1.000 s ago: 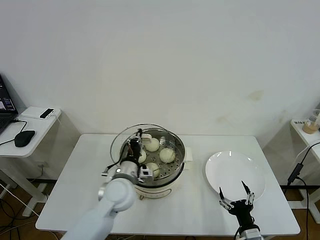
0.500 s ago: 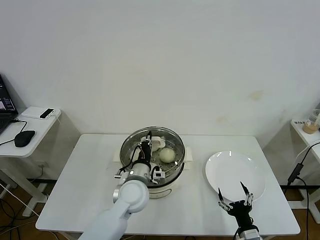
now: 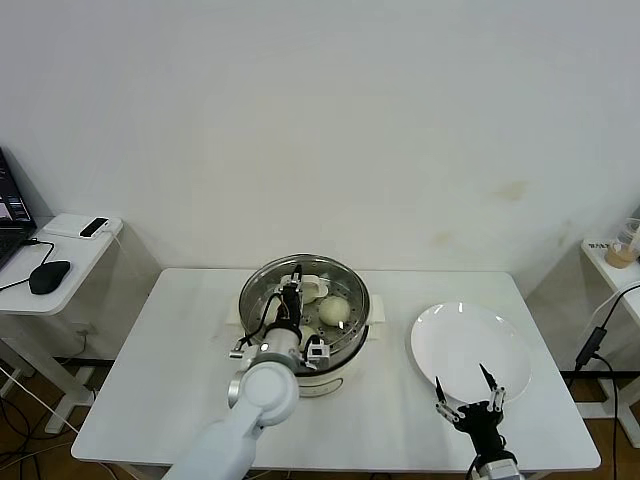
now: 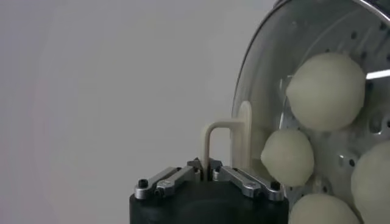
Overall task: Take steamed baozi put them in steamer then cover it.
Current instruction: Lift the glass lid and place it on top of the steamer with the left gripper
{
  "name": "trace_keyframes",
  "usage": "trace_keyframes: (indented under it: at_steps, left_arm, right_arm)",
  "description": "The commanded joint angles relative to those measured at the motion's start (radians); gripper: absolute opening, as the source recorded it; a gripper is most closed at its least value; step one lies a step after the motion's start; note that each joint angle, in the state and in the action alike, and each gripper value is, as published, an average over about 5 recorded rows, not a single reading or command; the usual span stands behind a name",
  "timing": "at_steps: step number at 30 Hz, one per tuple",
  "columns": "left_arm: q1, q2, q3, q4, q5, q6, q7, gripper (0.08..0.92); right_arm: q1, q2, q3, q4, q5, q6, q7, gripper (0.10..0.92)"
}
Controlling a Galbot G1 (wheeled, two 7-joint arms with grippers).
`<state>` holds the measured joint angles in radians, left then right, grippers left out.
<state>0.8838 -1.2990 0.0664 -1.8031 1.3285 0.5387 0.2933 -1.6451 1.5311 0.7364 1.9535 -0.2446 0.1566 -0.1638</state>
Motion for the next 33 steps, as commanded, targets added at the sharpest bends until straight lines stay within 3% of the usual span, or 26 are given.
trace_keyframes:
  at_steps: [1,22,25,33]
  left_arm:
    - [0.005,-0.012,0.005,0.001,0.008,-0.002,0.005,0.135]
    - [0.015,-0.021,-0.004,-0.005,0.034,-0.017,0.008,0.138]
    - [0.023,-0.015,-0.006,-0.029,0.032,-0.017,0.01,0.181]
    - [0.093,0.031,-0.014,-0.145,0.017,-0.022,0.011,0.409]
  right_arm:
    - [0.001,0.0,-0.004,0.0,0.001,-0.001,-0.001,0.823]
    - [-0.001,0.001,-0.01,0.003,-0.004,-0.001,-0.003,0.823]
    - [-0.001,0.002,-0.012,0.003,-0.006,-0.001,-0.004,0.823]
    - [-0.006,0.006,-0.015,0.005,-0.017,-0.002,-0.004,0.823]
